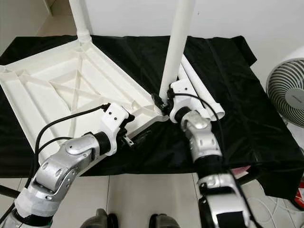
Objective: Building children table
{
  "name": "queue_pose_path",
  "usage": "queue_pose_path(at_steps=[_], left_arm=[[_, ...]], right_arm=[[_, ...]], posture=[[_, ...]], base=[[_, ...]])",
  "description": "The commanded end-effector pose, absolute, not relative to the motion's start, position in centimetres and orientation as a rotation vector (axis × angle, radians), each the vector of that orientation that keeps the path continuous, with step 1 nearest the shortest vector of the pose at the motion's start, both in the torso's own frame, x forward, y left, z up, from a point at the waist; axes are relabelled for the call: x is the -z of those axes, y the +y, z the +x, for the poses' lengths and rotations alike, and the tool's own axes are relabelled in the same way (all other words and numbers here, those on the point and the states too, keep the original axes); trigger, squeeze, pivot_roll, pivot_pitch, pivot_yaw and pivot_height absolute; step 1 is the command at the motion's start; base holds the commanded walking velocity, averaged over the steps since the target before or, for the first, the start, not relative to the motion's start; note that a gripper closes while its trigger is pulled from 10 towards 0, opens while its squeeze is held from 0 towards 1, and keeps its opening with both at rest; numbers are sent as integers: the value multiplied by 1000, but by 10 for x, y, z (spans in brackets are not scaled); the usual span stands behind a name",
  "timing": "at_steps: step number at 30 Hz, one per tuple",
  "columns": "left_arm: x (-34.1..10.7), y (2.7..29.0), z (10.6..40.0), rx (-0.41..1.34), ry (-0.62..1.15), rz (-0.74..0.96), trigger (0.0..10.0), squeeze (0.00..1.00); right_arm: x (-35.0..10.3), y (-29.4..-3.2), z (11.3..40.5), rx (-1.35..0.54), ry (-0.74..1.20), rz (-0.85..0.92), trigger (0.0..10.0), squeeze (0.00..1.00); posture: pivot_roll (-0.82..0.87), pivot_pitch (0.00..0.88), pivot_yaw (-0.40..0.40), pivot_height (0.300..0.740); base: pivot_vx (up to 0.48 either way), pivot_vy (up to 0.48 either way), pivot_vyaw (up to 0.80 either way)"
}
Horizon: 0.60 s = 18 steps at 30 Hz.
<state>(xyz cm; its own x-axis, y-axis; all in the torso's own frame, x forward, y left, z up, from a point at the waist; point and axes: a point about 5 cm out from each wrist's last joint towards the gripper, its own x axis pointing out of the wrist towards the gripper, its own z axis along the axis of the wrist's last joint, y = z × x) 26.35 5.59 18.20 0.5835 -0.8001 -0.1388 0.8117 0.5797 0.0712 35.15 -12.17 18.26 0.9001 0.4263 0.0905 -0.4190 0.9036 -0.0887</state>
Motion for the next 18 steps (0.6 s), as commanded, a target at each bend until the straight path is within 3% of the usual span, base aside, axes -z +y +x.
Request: queue_pose_path(at_steps=[1,5,17,18], left_arm=[[-181,56,265,916,93,141,10000,0],[-180,56,266,918,97,138,10000,0],[-178,57,265,922,101,146,10000,0],[-178,57,266,920,100,147,10000,0]], right_arm=[[-173,-121,347,-375,-55,-36,0,0],[-169,-114,331,-161,-21,6,0,0],[-176,-111,316,-100,-20,22,0,0],[-176,-110,315,-111,-25,28,4510,0]], posture=[[-115,140,2,740],[-120,141,3,740],[-117,128,4,740],[-113,126,3,740]], base=[[0,0,0],[0,0,0],[0,0,0],[0,0,0]])
